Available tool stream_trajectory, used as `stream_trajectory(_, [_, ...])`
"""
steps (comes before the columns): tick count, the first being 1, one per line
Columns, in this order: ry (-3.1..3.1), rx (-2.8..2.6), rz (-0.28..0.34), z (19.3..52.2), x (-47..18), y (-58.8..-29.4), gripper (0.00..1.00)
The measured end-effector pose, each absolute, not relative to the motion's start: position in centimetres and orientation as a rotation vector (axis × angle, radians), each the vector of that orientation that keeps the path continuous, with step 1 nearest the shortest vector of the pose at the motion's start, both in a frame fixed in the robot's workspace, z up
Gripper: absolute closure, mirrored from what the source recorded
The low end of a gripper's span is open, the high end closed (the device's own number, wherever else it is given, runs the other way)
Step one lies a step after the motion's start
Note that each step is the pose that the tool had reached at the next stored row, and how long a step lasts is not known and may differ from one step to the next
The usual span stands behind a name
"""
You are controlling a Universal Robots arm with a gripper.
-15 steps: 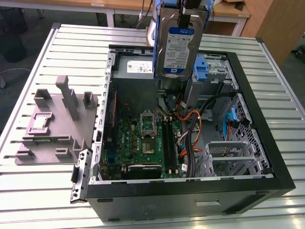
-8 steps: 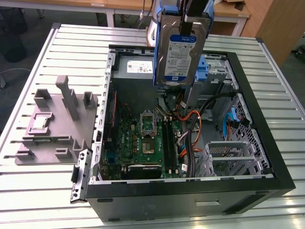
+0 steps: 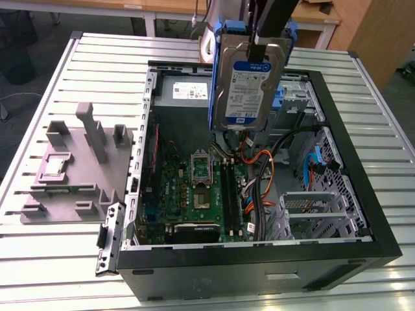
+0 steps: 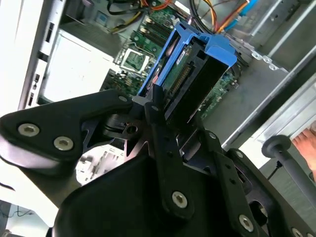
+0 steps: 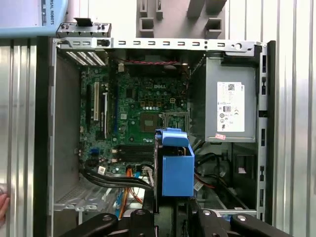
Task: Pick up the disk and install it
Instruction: 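Pick up the disk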
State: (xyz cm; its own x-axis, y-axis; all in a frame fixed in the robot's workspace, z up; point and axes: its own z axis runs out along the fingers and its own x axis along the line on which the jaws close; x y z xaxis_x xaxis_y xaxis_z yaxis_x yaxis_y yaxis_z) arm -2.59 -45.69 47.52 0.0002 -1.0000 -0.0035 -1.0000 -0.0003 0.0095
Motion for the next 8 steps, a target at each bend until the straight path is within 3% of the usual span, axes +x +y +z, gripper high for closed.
stream_trajectory(8, [-2.218, 2.219, -0.014, 47.5, -2.6, -48.4, 0.65])
